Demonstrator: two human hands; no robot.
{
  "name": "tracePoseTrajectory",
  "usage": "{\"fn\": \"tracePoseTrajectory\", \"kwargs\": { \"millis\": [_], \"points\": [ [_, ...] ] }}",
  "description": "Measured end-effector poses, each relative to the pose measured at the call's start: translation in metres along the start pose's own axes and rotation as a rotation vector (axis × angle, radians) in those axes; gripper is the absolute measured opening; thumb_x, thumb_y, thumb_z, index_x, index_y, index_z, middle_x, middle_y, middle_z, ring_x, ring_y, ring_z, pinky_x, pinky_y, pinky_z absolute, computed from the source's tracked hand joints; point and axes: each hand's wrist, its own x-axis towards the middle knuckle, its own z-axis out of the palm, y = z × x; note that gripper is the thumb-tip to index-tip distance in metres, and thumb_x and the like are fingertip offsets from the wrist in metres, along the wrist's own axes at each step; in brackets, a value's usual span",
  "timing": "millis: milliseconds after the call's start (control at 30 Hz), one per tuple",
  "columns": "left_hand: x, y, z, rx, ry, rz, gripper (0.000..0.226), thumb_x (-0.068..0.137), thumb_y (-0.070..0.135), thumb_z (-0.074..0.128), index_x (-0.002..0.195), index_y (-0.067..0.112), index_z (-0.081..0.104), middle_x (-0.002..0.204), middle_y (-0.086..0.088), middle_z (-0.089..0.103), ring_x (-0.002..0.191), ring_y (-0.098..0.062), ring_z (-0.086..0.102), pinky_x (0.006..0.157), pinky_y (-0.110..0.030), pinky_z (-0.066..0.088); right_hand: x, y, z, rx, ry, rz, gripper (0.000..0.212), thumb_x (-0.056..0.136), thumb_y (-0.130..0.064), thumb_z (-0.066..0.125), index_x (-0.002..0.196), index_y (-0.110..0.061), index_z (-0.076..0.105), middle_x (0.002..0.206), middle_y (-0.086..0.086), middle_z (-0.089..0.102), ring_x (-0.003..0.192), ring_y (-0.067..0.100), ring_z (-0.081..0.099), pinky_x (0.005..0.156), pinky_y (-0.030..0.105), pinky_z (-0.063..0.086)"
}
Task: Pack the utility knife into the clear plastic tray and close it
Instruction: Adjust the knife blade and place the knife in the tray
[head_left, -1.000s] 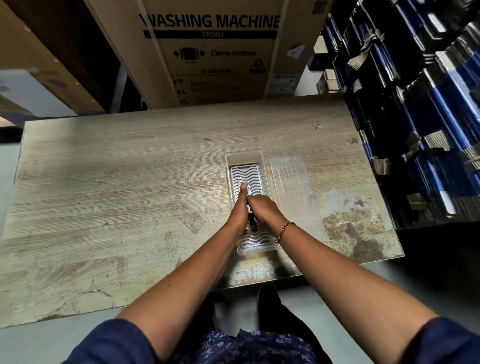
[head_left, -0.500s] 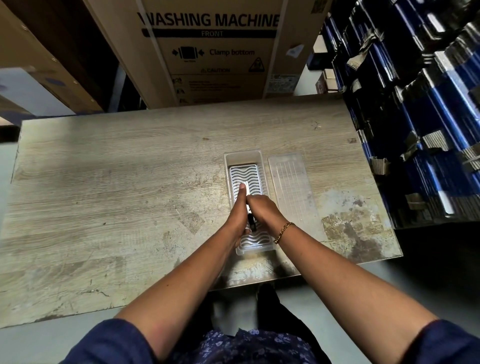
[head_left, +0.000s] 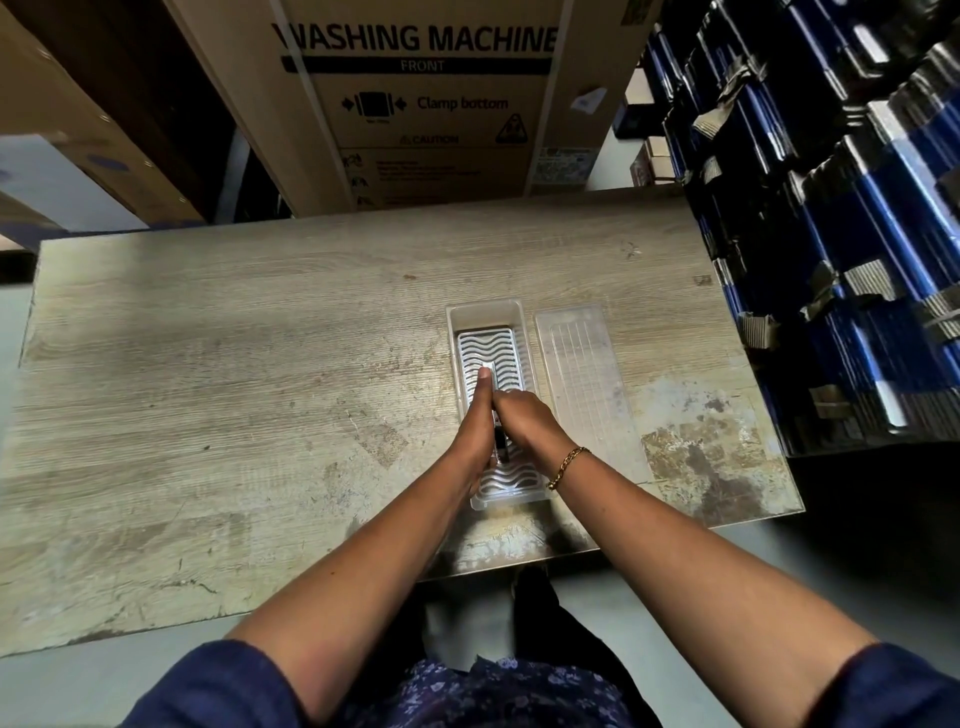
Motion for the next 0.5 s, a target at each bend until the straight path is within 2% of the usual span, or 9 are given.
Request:
{"fn": "tracePoseTrajectory", "kwargs": {
  "millis": [33,100,200,267,367,433,500],
  "points": [
    [-0.0006,0.0006,0.0001,-0.001,0.001,-0.006,0.071,0.102,0.066,0.020,0.097,0.011,0.064,0.093,-0.010,0.066,0.076,-0.014,0.062,0.060,-0.025,0.048,-0.0016,-0.0004,-0.0007,0.010,0.004,0.001,0.037,0.094,-0.042,0.043,0.079,-0.016,0.065,0.087,0.006,0.070,0.079,0.023,0.065,0.063,0.031,0.045],
    [-0.0012,0.0008,-0.0010,0.009,0.003,-0.012,0.075,0.101,0.068,0.020,0.108,0.009,0.065,0.096,-0.010,0.067,0.076,-0.013,0.062,0.058,-0.025,0.046,-0.0034,-0.0005,-0.0013,0.020,-0.001,0.007,0.035,0.093,-0.041,0.044,0.078,-0.017,0.065,0.086,0.006,0.069,0.079,0.023,0.065,0.064,0.032,0.046],
    [0.0002,0.0011,-0.0026,0.052,0.004,0.000,0.081,0.100,0.069,0.018,0.127,0.006,0.062,0.107,-0.012,0.067,0.079,-0.012,0.062,0.057,-0.025,0.044,-0.0062,-0.0021,-0.0015,0.051,-0.018,0.013,0.040,0.085,-0.044,0.045,0.087,-0.014,0.072,0.093,0.008,0.074,0.087,0.026,0.071,0.079,0.039,0.058],
    [0.0016,0.0008,-0.0029,0.068,0.011,0.007,0.080,0.100,0.069,0.018,0.125,0.007,0.062,0.098,-0.008,0.067,0.074,-0.010,0.060,0.051,-0.020,0.043,-0.0071,-0.0026,-0.0019,0.069,-0.022,0.010,0.044,0.080,-0.045,0.046,0.091,-0.013,0.074,0.096,0.009,0.076,0.088,0.027,0.072,0.085,0.043,0.060],
    [0.0029,0.0005,-0.0028,0.045,0.036,0.017,0.081,0.100,0.070,0.021,0.121,0.004,0.064,0.083,-0.005,0.062,0.067,-0.011,0.055,0.047,-0.018,0.041,-0.0090,-0.0024,-0.0030,0.068,-0.029,0.001,0.041,0.082,-0.045,0.048,0.089,-0.013,0.072,0.089,0.007,0.073,0.081,0.026,0.069,0.070,0.036,0.054],
    [0.0046,-0.0003,-0.0031,0.035,0.041,0.019,0.085,0.099,0.071,0.022,0.125,0.002,0.064,0.087,-0.008,0.063,0.070,-0.012,0.055,0.053,-0.023,0.041,-0.0098,-0.0020,-0.0036,0.070,-0.023,-0.005,0.035,0.083,-0.046,0.050,0.079,-0.015,0.066,0.078,0.003,0.066,0.072,0.024,0.062,0.065,0.033,0.047],
    [0.0038,0.0009,-0.0031,0.024,0.049,0.023,0.085,0.099,0.071,0.022,0.128,0.003,0.063,0.101,-0.012,0.067,0.078,-0.015,0.059,0.057,-0.025,0.043,-0.0111,-0.0026,-0.0040,0.071,-0.013,-0.016,0.031,0.087,-0.045,0.052,0.070,-0.019,0.057,0.070,0.000,0.058,0.068,0.022,0.057,0.062,0.031,0.044]
  ]
}}
